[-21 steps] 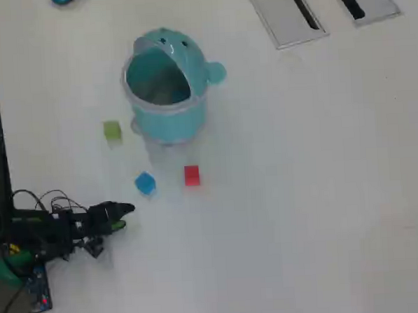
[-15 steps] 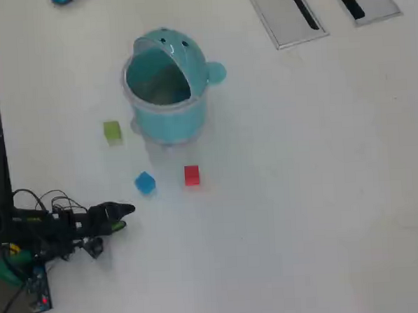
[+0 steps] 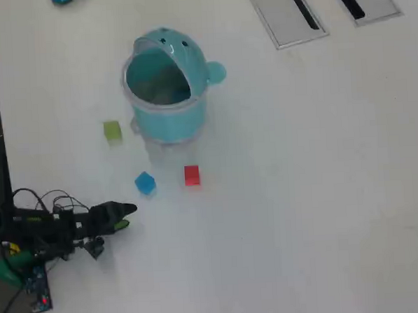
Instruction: Grasp RGB lego blocks and put them in the bin one by one.
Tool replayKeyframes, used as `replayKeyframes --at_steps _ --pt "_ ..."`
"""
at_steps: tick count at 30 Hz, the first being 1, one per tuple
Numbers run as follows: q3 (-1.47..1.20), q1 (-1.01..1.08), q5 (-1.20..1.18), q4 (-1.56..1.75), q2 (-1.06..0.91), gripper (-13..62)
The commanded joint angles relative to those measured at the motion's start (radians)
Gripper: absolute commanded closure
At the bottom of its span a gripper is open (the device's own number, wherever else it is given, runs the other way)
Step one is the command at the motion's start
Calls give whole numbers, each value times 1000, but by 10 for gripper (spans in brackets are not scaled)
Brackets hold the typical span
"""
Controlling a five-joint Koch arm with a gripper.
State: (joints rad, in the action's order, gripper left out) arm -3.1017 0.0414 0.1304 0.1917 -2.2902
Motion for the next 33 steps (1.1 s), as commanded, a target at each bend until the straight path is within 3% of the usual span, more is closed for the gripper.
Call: replayKeyframes --at_steps 1,16,33 --pt "-64 2 0 178 -67 149" --pt "-64 -57 120 718 -67 174" --pt "-11 -173 531 833 -67 175"
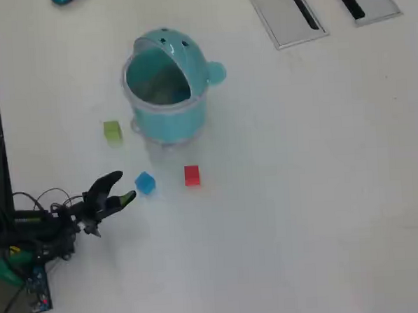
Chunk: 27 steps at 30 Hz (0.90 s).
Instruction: Grasp RGB lego blocks and put them in the bin one by one.
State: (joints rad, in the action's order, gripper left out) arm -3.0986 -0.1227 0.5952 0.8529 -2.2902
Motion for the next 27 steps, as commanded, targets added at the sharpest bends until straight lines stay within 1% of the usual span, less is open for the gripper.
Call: replayKeyframes --at_steps 1,8,17,27 --pt "-9 -20 86 170 -67 176" --pt "18 -104 287 170 -67 176" --pt "140 -166 453 83 -61 177" --pt "293 -216 554 -242 -61 180"
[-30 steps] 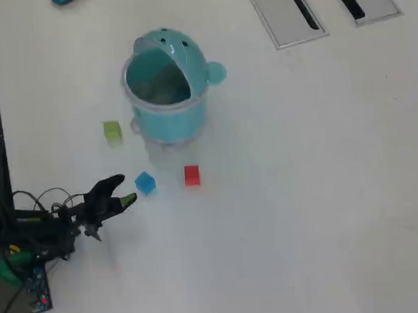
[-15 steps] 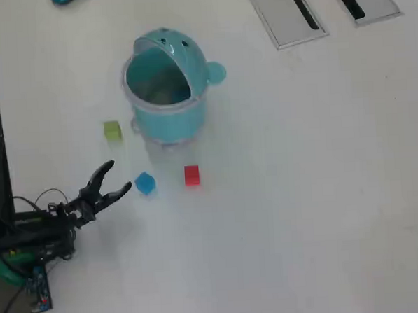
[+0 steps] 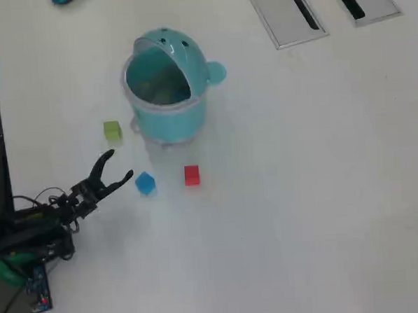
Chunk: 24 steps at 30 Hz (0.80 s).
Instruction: Grasp RGB lego blocks and put them in the bin one by one.
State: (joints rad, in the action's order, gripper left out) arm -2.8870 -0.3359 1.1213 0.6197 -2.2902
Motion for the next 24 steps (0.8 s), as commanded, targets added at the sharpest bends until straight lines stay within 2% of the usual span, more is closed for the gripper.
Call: replayKeyframes --at_steps 1,10,24 --pt "87 -9 43 -29 -61 180" --pt "202 -41 167 -94 21 180" --pt "420 9 331 -84 344 179"
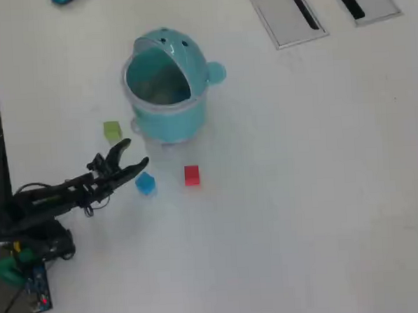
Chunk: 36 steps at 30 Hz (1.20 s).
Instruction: Grasp RGB lego blocks and put them in the bin one by one.
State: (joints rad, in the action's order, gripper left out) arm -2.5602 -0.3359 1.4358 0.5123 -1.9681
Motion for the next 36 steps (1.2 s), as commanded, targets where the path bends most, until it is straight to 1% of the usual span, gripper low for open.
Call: replayKeyframes --at_steps 1,7,11,16,21,23,29,36 --pt "110 15 23 14 40 178" --pt "195 46 35 -169 89 178" --pt "209 71 95 -179 160 178" --pt "247 91 95 -181 229 178" --pt "370 132 97 -249 322 178" --pt "425 146 133 -288 367 178" --pt "494 172 201 -325 462 178" --pt "689 213 238 -460 589 178"
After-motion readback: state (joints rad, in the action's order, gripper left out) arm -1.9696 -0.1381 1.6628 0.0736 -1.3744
